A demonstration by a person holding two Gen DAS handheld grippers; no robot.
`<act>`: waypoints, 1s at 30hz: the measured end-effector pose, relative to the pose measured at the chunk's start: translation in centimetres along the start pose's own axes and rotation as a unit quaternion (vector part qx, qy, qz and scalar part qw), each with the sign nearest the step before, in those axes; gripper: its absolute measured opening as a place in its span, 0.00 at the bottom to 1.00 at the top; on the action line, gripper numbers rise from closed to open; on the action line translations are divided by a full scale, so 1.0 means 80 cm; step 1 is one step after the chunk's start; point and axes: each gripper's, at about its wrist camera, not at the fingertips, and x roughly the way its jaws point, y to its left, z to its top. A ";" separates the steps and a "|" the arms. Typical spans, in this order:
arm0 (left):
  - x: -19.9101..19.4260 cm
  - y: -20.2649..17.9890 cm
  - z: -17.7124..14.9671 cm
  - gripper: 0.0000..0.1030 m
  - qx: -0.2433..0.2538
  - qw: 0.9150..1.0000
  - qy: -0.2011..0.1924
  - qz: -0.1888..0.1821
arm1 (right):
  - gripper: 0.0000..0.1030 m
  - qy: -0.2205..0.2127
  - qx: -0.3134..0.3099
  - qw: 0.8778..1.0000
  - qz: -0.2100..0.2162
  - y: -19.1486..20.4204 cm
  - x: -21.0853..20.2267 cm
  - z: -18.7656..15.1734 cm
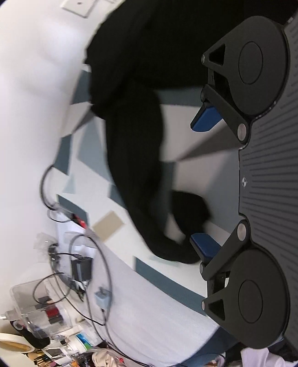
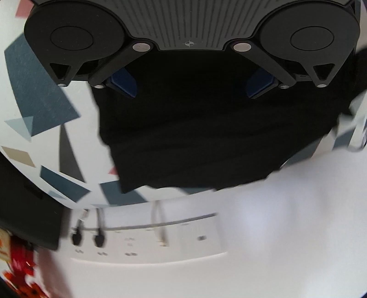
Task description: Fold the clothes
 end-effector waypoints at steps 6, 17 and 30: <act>0.017 0.029 -0.017 0.97 -0.048 0.996 0.033 -0.071 | 0.99 0.057 0.018 0.996 -0.062 0.018 -0.019 -0.036; 0.045 0.058 -0.021 0.99 -0.053 0.991 0.076 -0.097 | 0.99 0.104 0.016 0.989 -0.106 0.042 -0.004 -0.048; 0.081 0.094 0.046 0.19 -0.152 0.985 0.035 -0.074 | 0.99 0.079 0.024 0.996 -0.028 0.063 -0.040 -0.027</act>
